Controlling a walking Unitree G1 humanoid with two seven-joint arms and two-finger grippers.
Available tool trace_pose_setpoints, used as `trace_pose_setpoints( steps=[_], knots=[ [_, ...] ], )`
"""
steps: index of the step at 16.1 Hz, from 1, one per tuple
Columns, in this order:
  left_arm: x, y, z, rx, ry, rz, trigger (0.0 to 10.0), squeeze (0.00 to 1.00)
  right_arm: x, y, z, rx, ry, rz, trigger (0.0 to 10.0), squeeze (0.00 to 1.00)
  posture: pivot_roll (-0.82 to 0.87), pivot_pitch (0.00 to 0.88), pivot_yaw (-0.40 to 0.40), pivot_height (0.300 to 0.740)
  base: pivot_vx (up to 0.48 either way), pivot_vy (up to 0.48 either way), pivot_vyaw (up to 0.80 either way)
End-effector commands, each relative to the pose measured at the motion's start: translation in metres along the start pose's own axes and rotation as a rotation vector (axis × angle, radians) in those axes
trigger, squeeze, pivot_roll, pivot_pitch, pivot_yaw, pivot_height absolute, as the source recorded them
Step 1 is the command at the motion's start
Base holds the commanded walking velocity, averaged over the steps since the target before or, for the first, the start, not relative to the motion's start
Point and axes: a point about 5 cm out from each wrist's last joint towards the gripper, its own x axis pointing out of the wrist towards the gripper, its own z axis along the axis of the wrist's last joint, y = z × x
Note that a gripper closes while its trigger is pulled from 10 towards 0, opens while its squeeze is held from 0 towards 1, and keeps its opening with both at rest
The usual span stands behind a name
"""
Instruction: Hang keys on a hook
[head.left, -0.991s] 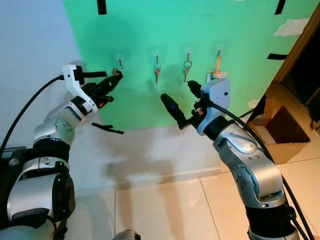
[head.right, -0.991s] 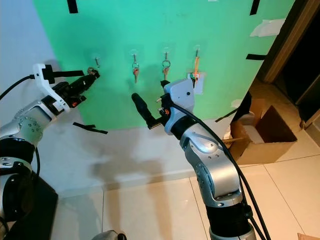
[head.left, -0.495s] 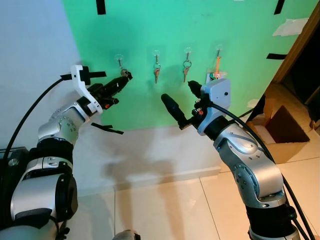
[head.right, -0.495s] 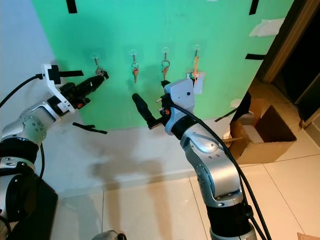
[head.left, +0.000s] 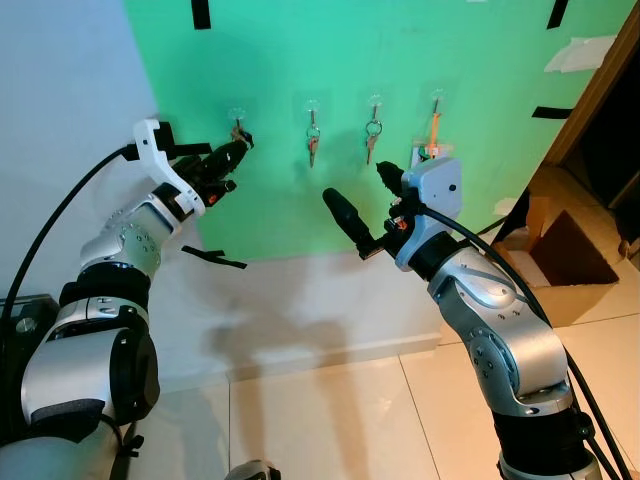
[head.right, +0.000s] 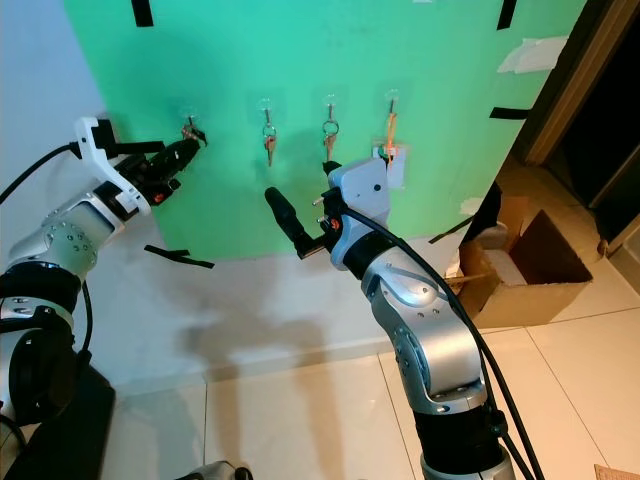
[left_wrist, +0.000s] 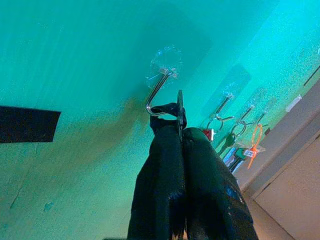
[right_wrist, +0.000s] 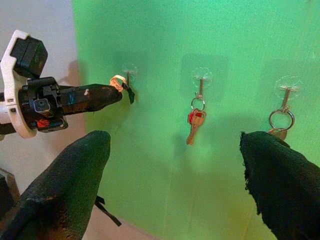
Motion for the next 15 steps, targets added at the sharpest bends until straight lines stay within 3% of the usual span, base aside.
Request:
trace_pose_setpoints(
  steps=[1, 11, 15],
  knots=[
    [0.001, 0.001, 0.003, 0.003, -0.010, 0.022, 10.0, 0.00, 0.002, 0.001, 0.003, -0.018, -0.003, 0.006, 10.0, 0.00, -0.11, 0.000, 0.019, 0.740, 0.000, 0.000, 0.00],
    [0.001, 0.002, -0.009, -0.068, 0.015, 0.035, 10.0, 0.00, 0.004, 0.001, 0.004, -0.025, -0.002, 0.011, 10.0, 0.00, -0.10, 0.000, 0.015, 0.740, 0.000, 0.000, 0.00],
    [0.000, 0.009, -0.010, -0.101, 0.004, 0.133, 10.0, 0.00, 0.004, 0.001, 0.004, -0.030, -0.001, 0.014, 10.0, 0.00, -0.10, 0.000, 0.012, 0.740, 0.000, 0.000, 0.00]
  ],
)
